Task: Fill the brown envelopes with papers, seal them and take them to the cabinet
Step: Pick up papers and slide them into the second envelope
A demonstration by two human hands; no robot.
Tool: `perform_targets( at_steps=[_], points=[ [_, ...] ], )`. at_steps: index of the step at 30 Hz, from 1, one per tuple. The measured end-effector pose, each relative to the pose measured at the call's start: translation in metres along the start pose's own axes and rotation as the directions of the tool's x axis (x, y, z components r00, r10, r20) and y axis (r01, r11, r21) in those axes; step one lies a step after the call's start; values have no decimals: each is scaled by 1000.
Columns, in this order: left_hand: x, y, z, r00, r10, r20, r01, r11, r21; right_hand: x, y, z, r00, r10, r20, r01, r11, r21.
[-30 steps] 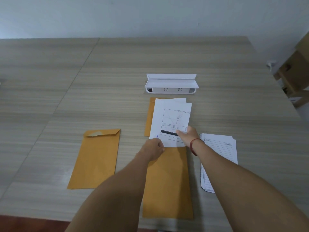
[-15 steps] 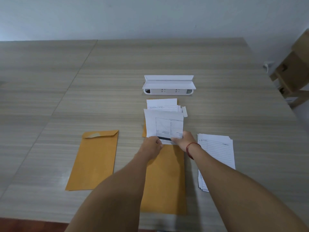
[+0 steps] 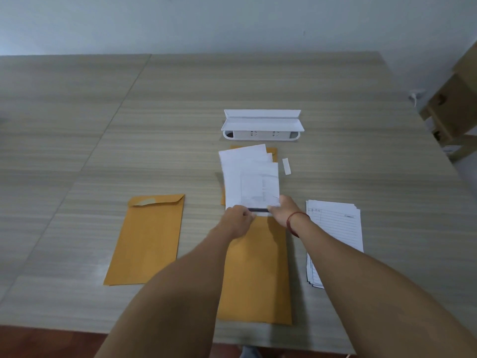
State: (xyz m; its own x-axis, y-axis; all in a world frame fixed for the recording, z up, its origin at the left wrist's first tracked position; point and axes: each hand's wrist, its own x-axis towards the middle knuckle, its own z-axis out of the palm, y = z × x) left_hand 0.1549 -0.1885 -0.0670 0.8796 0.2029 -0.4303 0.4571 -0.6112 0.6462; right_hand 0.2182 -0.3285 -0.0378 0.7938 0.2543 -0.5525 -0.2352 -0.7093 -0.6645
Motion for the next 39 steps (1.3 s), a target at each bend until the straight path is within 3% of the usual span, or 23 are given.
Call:
perform_targets(
  at_steps=[6, 12, 17, 22, 26, 32, 37, 39],
  points=[
    [-2, -1, -1, 996, 66, -57, -56, 986, 159, -5, 2, -3, 998, -28, 61, 30, 999, -41],
    [-4, 4, 0, 981, 173, -88, -151, 965, 216, 1, -16, -10, 994, -48, -94, 66, 979, 194],
    [-3, 6, -1, 957, 231, -174, -185, 951, 247, 2, 0, -3, 998, -12, -54, 13, 1000, 17],
    [-6, 8, 0, 955, 244, -170, -198, 948, 247, 1, -9, -11, 988, -56, -143, 79, 985, 156],
    [-3, 6, 0, 952, 229, -202, -182, 957, 227, 0, -1, -10, 994, -61, -88, 60, 998, -18],
    [-5, 5, 4, 951, 250, -180, -201, 947, 250, -1, -9, -16, 989, -83, -119, 103, 980, 168],
    [-5, 4, 5, 952, 231, -199, -174, 948, 267, 3, 2, -13, 994, -90, -61, 82, 988, -127],
    [-6, 4, 8, 953, 228, -199, -169, 946, 276, 4, 8, -11, 993, -91, -69, 80, 985, -150]
  ],
)
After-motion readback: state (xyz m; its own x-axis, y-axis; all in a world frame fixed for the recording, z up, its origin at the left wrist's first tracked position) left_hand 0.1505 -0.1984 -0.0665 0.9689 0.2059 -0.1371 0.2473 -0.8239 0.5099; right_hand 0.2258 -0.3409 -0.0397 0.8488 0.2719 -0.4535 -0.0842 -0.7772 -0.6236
